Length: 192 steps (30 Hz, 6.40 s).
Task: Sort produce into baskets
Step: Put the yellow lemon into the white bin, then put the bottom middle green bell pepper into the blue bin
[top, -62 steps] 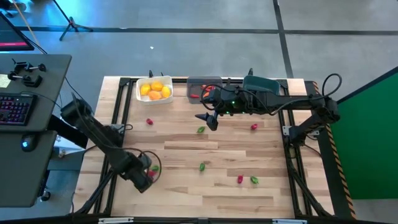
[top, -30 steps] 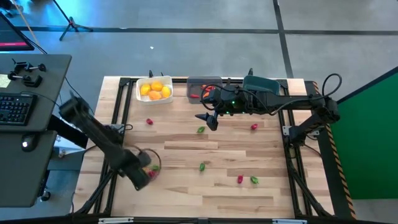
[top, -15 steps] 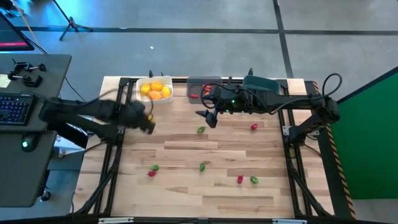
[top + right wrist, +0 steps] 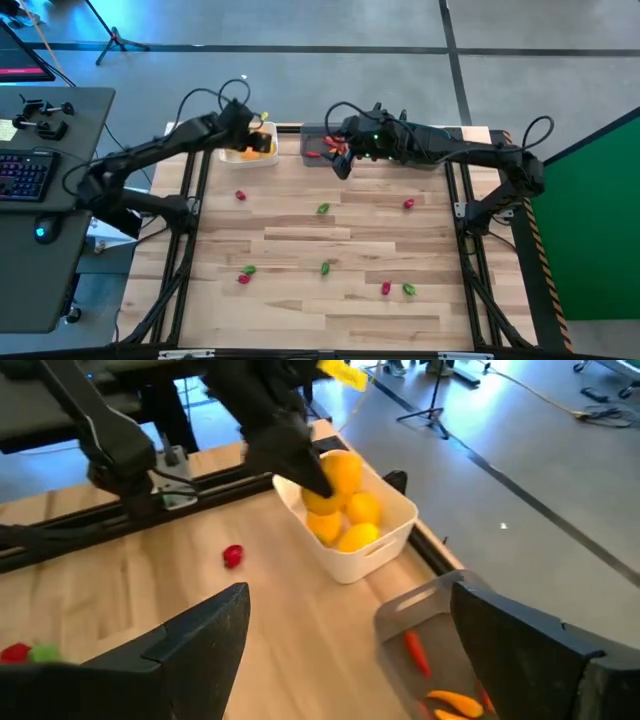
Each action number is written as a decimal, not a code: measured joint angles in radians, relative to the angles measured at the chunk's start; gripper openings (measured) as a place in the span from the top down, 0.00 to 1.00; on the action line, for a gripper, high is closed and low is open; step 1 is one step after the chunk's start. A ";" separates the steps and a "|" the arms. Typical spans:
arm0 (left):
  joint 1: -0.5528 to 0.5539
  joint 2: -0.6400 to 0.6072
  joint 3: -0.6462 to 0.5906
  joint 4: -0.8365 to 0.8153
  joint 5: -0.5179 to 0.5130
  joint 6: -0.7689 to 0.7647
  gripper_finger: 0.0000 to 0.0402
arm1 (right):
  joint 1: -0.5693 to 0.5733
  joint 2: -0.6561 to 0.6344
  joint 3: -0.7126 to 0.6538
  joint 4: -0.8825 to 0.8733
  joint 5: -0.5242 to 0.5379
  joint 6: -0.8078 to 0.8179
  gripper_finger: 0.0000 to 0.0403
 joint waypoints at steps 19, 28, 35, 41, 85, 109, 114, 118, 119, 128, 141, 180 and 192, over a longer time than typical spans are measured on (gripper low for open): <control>0.109 0.278 0.000 -0.015 -0.027 0.062 0.64 | -0.119 0.000 0.000 0.000 -0.045 -0.113 0.16; 0.128 0.277 0.000 -0.052 0.058 0.079 0.47 | -0.145 0.000 0.000 0.000 -0.058 -0.147 0.16; 0.128 0.228 0.000 -0.147 0.043 0.104 0.31 | -0.144 0.000 0.000 0.000 -0.058 -0.175 0.16; 0.128 0.156 0.000 -0.110 0.065 0.122 0.33 | -0.144 0.000 0.000 0.000 -0.058 -0.200 0.16; -0.458 -0.780 -0.520 0.321 0.157 0.142 1.00 | 0.415 0.290 -0.041 -0.054 -0.065 0.879 0.55; -0.464 -0.786 -0.520 0.321 0.149 0.156 1.00 | 0.557 0.494 -0.041 -0.118 -0.049 1.456 0.50; -0.464 -0.785 -0.520 0.320 0.135 0.156 1.00 | 0.559 0.539 -0.041 -0.072 -0.059 1.459 0.55; -0.464 -0.785 -0.520 0.317 0.135 0.156 1.00 | 0.559 0.548 -0.039 -0.052 -0.053 1.452 0.58; -0.464 -0.785 -0.520 0.317 0.135 0.156 1.00 | 0.559 0.547 -0.039 -0.053 -0.054 1.439 0.60; -0.464 -0.785 -0.520 0.323 0.100 0.158 1.00 | 0.497 0.448 -0.038 -0.162 -0.051 1.293 0.97; -0.466 -0.747 -0.520 0.322 0.092 0.184 1.00 | 0.011 0.094 -0.037 -0.697 0.062 0.768 0.99; -0.498 -0.610 -0.520 0.322 0.065 0.235 1.00 | -0.062 0.224 -0.382 -0.052 -0.301 -0.471 0.46; -0.498 -0.610 -0.520 0.312 0.075 0.194 1.00 | -0.085 0.293 -0.372 -0.067 -0.375 -0.489 0.51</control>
